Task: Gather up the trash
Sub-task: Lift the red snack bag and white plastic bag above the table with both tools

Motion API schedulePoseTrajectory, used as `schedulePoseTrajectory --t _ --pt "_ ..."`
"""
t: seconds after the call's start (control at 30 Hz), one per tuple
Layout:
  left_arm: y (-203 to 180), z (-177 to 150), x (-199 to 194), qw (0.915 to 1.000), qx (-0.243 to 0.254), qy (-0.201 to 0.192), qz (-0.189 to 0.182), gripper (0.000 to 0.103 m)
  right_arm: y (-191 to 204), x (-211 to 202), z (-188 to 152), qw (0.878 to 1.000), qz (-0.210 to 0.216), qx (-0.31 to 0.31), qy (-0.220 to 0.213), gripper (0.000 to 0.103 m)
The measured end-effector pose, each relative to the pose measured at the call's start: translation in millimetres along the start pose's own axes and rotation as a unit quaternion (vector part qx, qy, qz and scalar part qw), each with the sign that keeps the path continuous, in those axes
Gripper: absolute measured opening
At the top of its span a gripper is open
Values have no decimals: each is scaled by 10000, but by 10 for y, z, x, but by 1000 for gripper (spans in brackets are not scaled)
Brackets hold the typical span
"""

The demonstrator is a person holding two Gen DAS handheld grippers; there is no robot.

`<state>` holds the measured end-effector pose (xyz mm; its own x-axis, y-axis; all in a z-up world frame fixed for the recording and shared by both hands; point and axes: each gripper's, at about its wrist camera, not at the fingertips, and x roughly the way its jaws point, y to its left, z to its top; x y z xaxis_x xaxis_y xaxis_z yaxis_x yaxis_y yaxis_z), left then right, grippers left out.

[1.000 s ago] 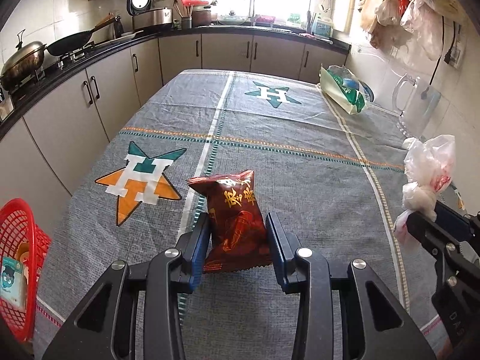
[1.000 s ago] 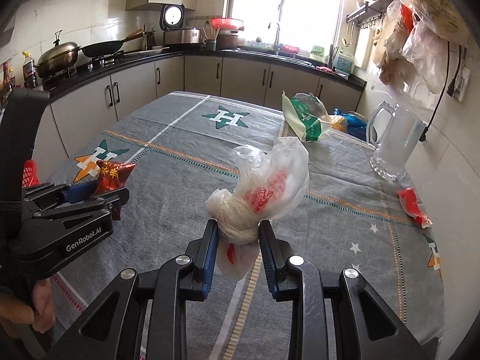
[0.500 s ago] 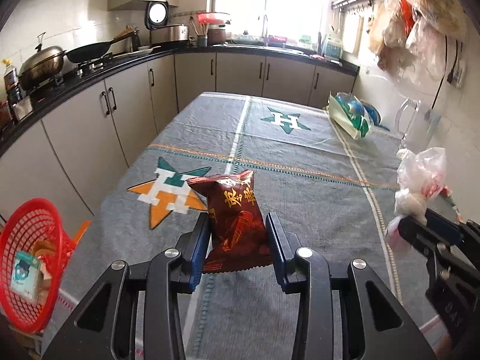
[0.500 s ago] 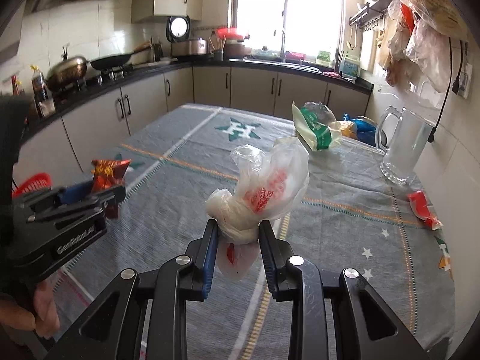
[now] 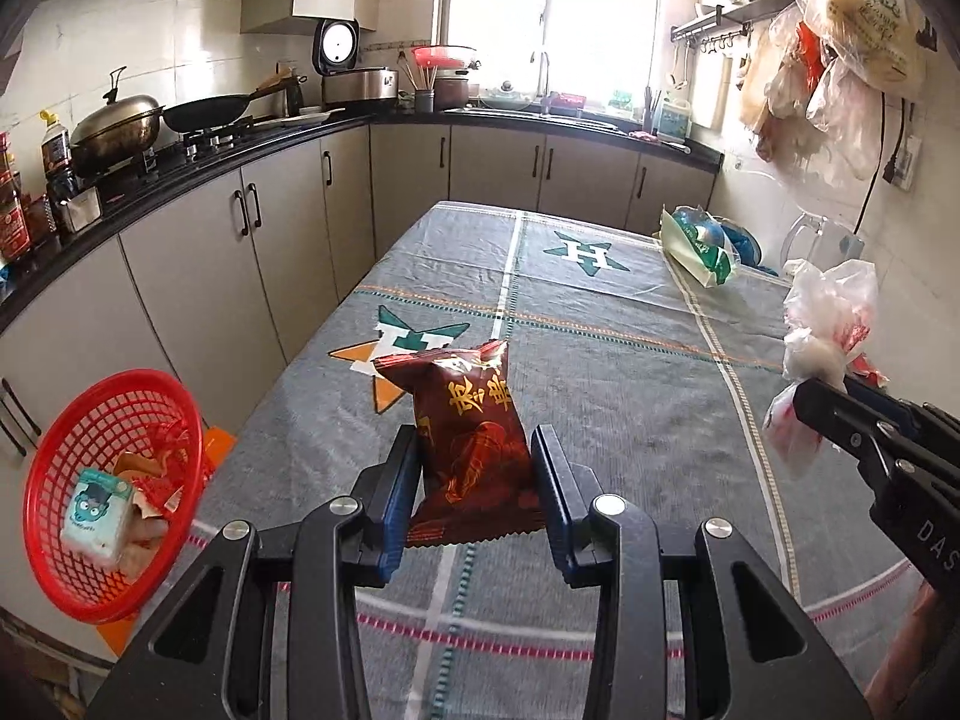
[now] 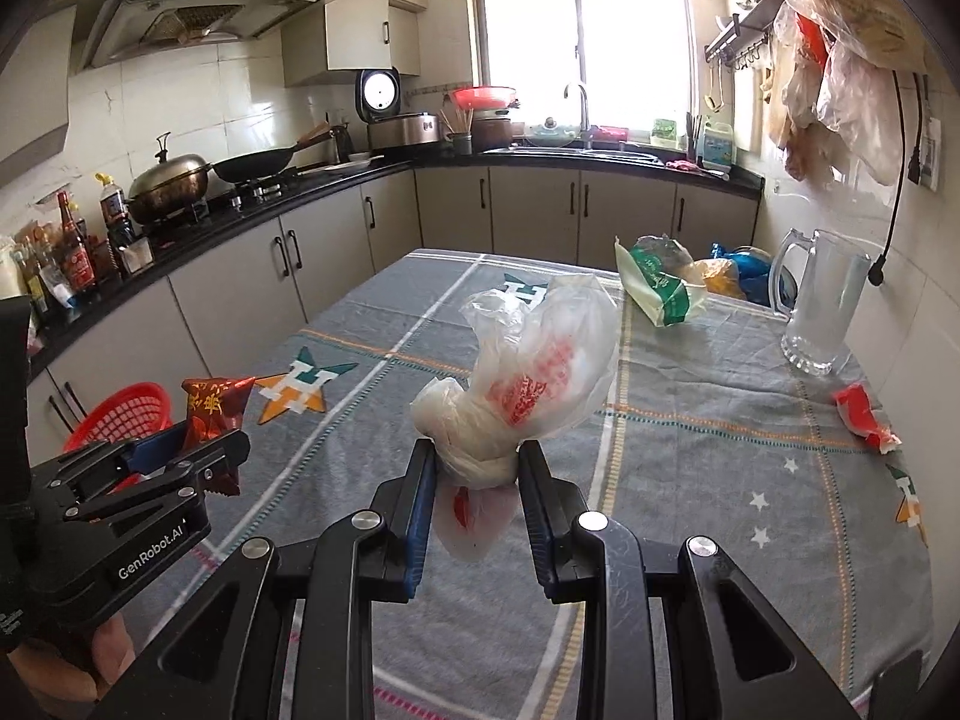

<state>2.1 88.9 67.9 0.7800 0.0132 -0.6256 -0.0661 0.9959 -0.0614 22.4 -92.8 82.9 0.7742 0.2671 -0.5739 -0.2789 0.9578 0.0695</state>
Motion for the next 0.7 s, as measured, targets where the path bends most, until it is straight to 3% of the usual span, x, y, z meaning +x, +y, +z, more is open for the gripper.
schedulePoseTrajectory --t 0.37,0.7 --pt "208 -39 -276 9997 -165 -187 -61 37 295 -132 -7 9995 208 -241 20 31" --pt "726 -58 -513 9976 -588 -354 91 37 704 -79 22 9969 629 -449 169 31"
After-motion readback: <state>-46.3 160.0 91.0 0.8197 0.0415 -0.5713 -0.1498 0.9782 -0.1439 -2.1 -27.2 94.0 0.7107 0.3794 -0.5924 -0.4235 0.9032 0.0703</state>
